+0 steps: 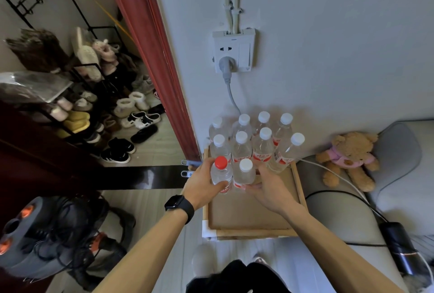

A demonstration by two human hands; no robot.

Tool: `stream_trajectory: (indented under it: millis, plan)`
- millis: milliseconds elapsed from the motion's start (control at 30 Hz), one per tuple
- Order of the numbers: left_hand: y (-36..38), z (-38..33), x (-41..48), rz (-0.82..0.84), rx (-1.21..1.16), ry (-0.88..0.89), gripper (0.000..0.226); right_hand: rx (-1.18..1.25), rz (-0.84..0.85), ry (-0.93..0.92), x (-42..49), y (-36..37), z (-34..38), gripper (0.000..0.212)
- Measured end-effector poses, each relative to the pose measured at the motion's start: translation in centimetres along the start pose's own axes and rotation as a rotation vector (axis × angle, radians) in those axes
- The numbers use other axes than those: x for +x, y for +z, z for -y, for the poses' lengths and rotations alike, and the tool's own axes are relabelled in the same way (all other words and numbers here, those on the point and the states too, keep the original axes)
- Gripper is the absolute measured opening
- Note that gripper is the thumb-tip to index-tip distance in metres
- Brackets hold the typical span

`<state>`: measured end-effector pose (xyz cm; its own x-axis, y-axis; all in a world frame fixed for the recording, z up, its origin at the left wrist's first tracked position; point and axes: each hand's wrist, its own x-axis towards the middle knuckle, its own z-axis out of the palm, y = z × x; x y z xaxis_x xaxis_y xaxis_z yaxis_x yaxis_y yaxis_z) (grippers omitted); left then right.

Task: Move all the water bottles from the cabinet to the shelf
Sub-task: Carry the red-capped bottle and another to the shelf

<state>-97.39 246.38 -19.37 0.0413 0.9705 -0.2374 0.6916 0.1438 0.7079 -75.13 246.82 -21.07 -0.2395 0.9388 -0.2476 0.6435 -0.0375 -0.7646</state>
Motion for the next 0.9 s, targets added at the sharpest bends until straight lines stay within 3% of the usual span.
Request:
stream_trajectory:
  millis: [133,367,500,733,833,900]
  plan:
    - [0.1,-0.6,-0.2,-0.015,0.002,-0.062,0.074,0.041,0.013,0.001,0.3,0.0,0.0,0.083]
    - [0.6,-1.1,0.4,0.005,0.079,-0.121,0.071,0.017,0.051,-0.015,0.7,-0.1,0.2,0.071]
    - [0.4,-1.6,0.3,0.019,0.1,-0.127,0.078,0.057,0.052,-0.028,0.5,0.2,0.2,0.07]
    - [0.4,-2.2,-0.1,0.014,0.157,-0.125,0.071,0.075,0.038,-0.028,0.6,0.4,0.1,0.072]
    - [0.7,-2.7,-0.1,-0.052,0.079,-0.189,0.067,0.046,0.062,-0.054,0.8,0.0,0.0,0.071]
    - [1.1,-2.7,-0.3,-0.09,0.01,-0.205,0.079,0.011,0.084,-0.056,0.9,-0.4,-0.5,0.069]
